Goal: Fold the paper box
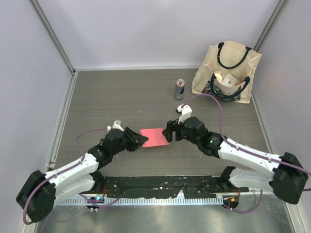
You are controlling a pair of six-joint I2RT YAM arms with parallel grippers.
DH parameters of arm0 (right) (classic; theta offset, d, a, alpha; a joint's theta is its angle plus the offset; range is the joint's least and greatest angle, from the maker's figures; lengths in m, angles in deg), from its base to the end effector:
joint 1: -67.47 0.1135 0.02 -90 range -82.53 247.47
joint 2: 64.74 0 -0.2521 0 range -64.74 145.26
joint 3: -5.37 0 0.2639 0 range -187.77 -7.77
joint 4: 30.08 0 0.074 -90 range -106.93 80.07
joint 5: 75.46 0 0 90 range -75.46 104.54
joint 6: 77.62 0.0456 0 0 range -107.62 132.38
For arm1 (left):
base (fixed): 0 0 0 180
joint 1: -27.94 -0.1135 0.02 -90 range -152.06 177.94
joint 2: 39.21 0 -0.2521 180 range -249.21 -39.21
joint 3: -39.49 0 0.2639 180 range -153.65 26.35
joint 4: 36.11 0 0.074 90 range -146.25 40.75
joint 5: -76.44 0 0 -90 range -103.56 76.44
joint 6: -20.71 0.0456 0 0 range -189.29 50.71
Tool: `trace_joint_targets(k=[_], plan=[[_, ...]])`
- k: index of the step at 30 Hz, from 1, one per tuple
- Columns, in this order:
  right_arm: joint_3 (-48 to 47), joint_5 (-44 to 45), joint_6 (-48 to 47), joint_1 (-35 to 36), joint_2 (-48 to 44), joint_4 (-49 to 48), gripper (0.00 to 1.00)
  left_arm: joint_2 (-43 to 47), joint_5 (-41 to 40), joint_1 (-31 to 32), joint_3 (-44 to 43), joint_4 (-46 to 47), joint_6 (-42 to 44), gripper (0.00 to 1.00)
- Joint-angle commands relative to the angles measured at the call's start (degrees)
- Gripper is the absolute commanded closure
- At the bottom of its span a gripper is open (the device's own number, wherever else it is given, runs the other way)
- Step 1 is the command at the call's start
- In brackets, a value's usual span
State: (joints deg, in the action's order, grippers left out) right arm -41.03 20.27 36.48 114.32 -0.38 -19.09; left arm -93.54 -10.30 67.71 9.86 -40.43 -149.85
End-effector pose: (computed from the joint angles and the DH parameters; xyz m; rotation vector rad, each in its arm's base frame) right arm 0.1855 0.1912 0.2016 -0.3599 2.1091 0.6447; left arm 0.1653 -0.1410 0.1500 -0.7882 2.2338 -1.2433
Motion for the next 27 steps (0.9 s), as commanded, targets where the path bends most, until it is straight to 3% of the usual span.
trace_joint_targets(k=[1,3,9,14,22,27], plan=[[-5.5,9.7,-16.3,11.6,-4.5,10.3,0.21,7.1,5.9,-3.2,2.2,-8.5,-12.9,0.74],[-5.8,12.7,-22.8,20.1,-4.8,9.6,0.21,10.5,8.1,-4.6,3.9,-8.6,-17.9,0.74],[-7.0,17.0,-33.0,30.8,-0.7,7.5,0.2,15.5,14.7,-6.1,3.4,-17.2,-23.6,0.76],[-6.0,23.1,-37.0,33.2,5.2,2.4,0.2,18.7,15.3,-6.0,3.4,-20.9,-25.4,0.78],[-2.8,31.0,-46.3,35.2,11.9,-15.7,0.21,22.2,16.5,-6.1,4.4,-20.9,-27.6,0.79],[0.0,31.1,-48.6,35.7,12.6,-22.5,0.35,22.1,17.0,-6.1,4.6,-19.5,-28.9,0.79]])
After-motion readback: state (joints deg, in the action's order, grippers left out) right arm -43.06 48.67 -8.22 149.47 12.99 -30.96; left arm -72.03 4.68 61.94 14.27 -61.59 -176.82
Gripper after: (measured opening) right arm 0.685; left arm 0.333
